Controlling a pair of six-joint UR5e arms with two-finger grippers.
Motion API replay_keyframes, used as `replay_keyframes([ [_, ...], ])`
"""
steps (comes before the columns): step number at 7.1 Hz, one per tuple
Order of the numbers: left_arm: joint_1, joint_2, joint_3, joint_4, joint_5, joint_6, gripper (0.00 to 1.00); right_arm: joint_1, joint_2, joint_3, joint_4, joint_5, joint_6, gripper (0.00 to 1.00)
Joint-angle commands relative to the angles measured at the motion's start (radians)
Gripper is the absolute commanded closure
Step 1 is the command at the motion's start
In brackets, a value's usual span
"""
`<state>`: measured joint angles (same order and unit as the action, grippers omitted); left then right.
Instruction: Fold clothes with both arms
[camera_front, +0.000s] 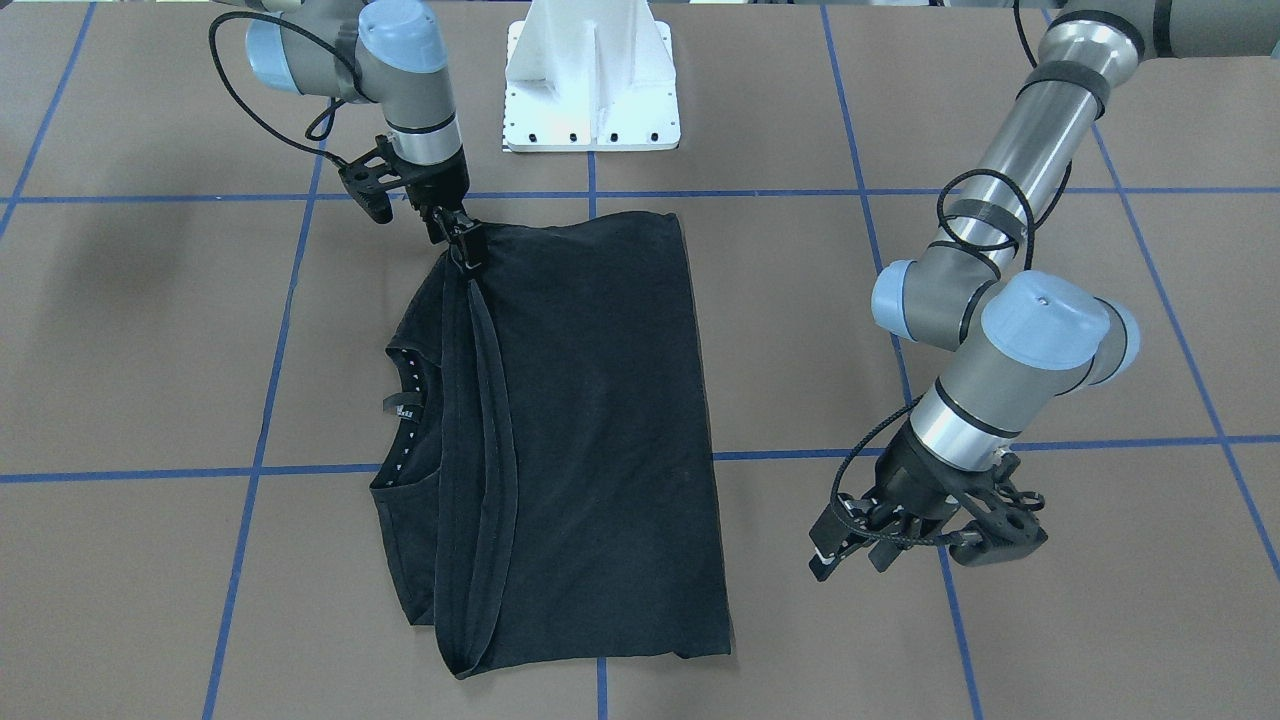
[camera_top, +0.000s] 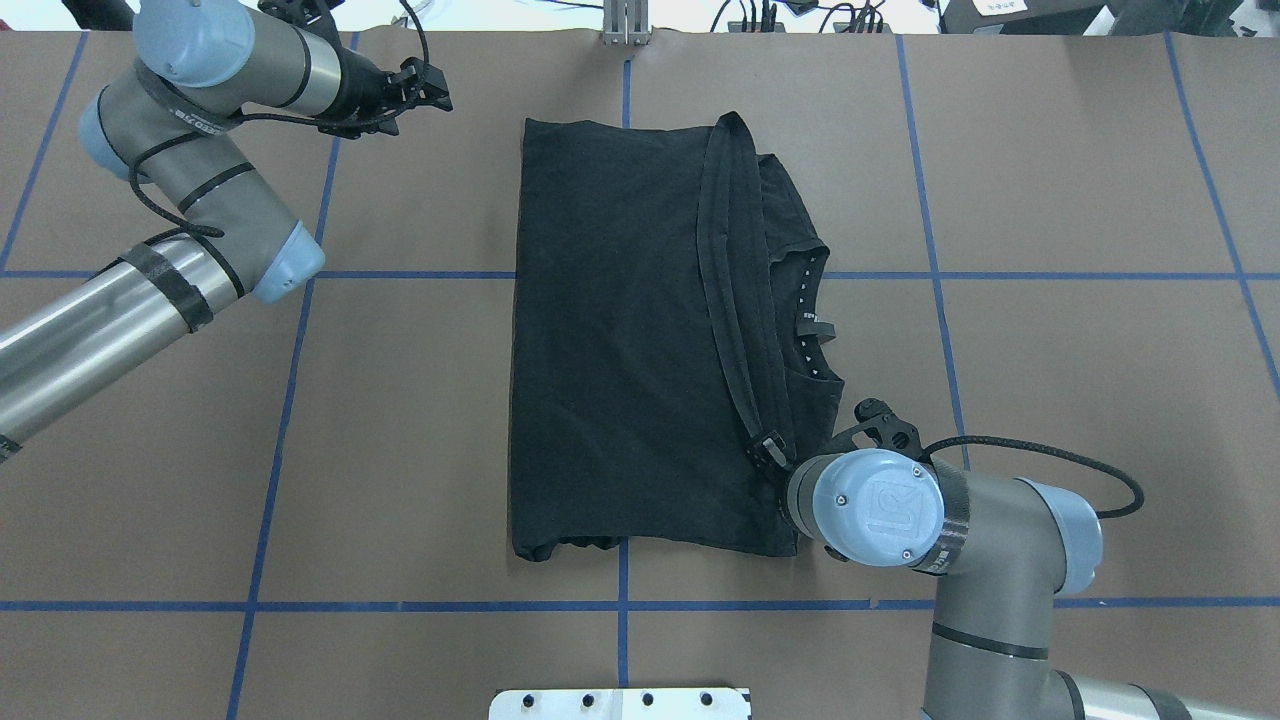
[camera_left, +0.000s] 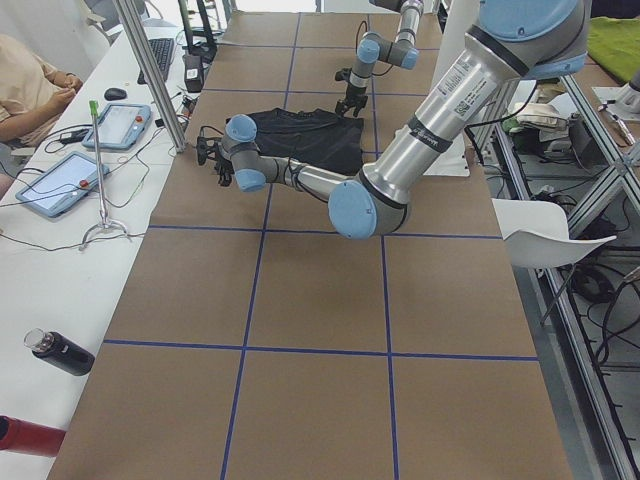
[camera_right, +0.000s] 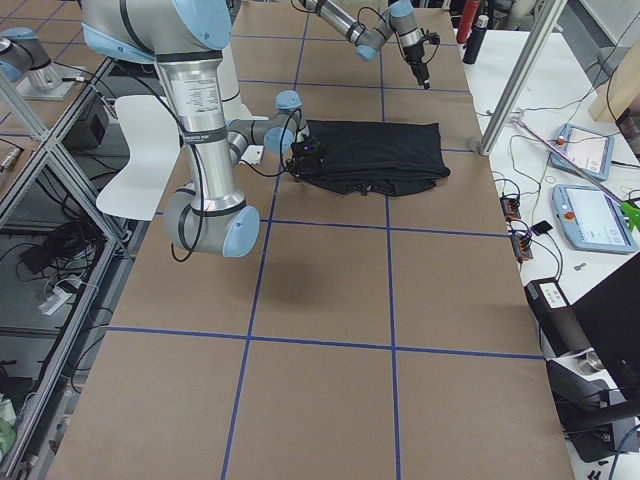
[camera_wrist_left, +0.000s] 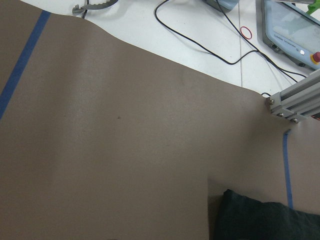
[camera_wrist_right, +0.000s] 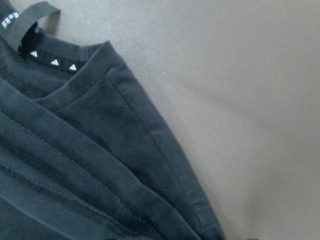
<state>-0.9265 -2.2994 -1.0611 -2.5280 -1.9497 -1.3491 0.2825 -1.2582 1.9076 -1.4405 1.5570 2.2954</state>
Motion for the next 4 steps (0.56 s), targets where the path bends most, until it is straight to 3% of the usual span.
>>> replay_keyframes([
  [1,-0.002,0.0,-0.007,0.0,-0.001,-0.004,0.16,-0.005,-0.003,-0.004,0.0,0.0,-0.004,0.16],
  [2,-0.002,0.0,-0.007,0.0,-0.002,-0.004,0.16,-0.005,-0.001,-0.004,0.0,0.0,0.001,0.23],
  [3,-0.002,0.002,-0.007,0.0,-0.002,-0.004,0.16,-0.005,0.003,-0.002,0.0,0.002,0.004,0.55],
  [4,-0.002,0.002,-0.017,0.0,-0.003,-0.004,0.16,-0.005,-0.006,-0.004,0.0,0.0,-0.005,0.73],
])
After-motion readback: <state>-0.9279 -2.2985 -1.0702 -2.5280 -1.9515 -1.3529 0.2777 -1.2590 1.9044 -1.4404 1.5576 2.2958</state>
